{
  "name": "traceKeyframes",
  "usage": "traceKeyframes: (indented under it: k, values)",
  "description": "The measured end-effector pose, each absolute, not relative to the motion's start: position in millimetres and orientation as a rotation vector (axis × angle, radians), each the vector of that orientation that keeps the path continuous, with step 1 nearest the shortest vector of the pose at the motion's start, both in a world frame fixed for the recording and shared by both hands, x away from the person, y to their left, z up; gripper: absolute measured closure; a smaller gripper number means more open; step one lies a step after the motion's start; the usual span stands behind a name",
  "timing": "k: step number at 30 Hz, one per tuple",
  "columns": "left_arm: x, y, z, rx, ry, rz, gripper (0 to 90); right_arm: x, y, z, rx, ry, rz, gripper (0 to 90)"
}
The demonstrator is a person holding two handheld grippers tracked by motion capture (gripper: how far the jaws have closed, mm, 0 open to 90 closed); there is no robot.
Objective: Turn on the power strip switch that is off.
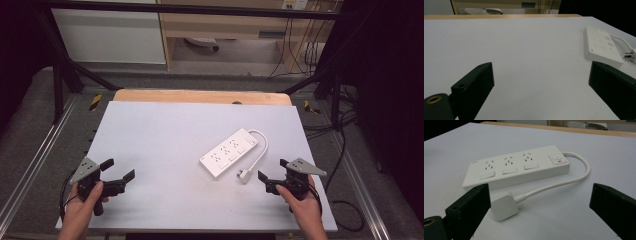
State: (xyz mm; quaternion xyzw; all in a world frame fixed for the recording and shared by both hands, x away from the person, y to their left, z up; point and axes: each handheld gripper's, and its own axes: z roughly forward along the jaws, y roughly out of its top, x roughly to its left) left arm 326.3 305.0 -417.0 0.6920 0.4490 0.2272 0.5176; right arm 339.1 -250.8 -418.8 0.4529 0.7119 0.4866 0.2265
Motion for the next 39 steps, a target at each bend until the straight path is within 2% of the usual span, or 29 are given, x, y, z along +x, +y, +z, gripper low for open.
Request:
traceKeyframes:
  k: [17,39]
  values:
    - [326.7,305.0,-419.4,1.661,1.104,0.550,6.3,346.4,-234.0,-387.4,1.195,1.974,1.398,4.8]
    - [326.4,304.3,-419.9,1.667,1.103,0.556,6.3,378.2,-205.1,-357.3,1.117,1.995,1.386,5.8]
